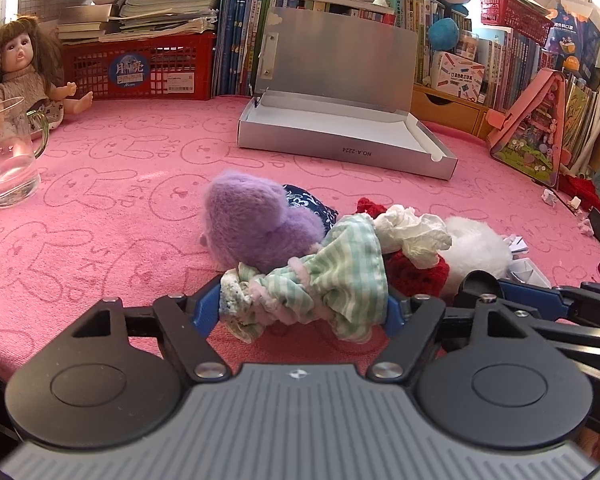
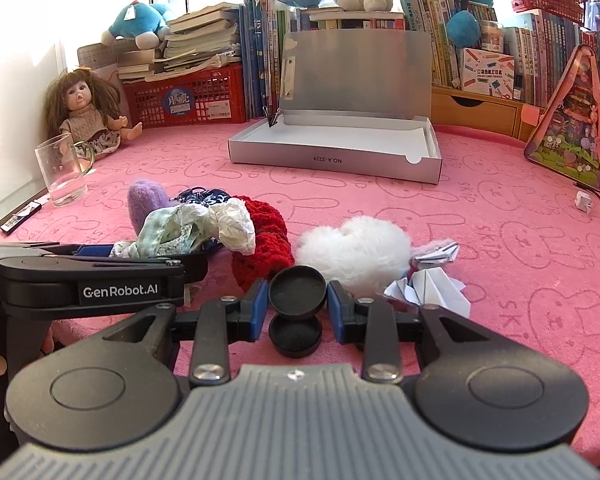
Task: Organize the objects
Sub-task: 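Lift the scrunchie with the left gripper and carry it into the silver box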
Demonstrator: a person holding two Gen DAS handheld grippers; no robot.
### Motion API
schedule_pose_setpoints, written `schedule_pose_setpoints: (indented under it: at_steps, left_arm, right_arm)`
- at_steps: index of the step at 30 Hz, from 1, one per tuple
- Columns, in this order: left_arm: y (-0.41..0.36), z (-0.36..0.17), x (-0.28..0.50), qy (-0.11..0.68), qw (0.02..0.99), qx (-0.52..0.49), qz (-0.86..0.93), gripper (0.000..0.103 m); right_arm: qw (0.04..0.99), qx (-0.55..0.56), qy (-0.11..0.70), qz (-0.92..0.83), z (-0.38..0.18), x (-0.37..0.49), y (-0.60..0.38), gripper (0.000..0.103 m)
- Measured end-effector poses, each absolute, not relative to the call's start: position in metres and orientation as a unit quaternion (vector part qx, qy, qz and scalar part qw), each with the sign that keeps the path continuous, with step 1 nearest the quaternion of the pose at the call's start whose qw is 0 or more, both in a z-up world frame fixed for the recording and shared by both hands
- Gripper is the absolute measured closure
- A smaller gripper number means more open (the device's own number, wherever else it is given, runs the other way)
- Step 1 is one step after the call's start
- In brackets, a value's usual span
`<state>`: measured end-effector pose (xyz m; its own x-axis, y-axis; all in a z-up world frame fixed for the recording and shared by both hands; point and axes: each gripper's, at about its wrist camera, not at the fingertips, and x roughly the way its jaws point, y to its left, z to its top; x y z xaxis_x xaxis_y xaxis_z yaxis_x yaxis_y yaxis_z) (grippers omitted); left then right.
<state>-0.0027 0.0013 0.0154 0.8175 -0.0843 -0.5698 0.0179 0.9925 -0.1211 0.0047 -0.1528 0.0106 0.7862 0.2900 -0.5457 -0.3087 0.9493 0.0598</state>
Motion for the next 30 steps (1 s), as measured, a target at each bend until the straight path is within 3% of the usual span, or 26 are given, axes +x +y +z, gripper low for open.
schedule_pose_setpoints:
  at_steps: [8,30]
  left_arm:
    - [0.001,0.021,-0.012,0.287,0.956,-0.046,-0.023,0.029]
    - [0.023,0.049,-0.023,0.23,0.972,-0.055,0.002,0.029]
  right_arm:
    - [0.944,-0.016,0.28,0.173,0.013,0.004,-0.149,0.065]
    - [0.939,0.013,0.275,0.204,0.019,0.004,-0.149,0.065]
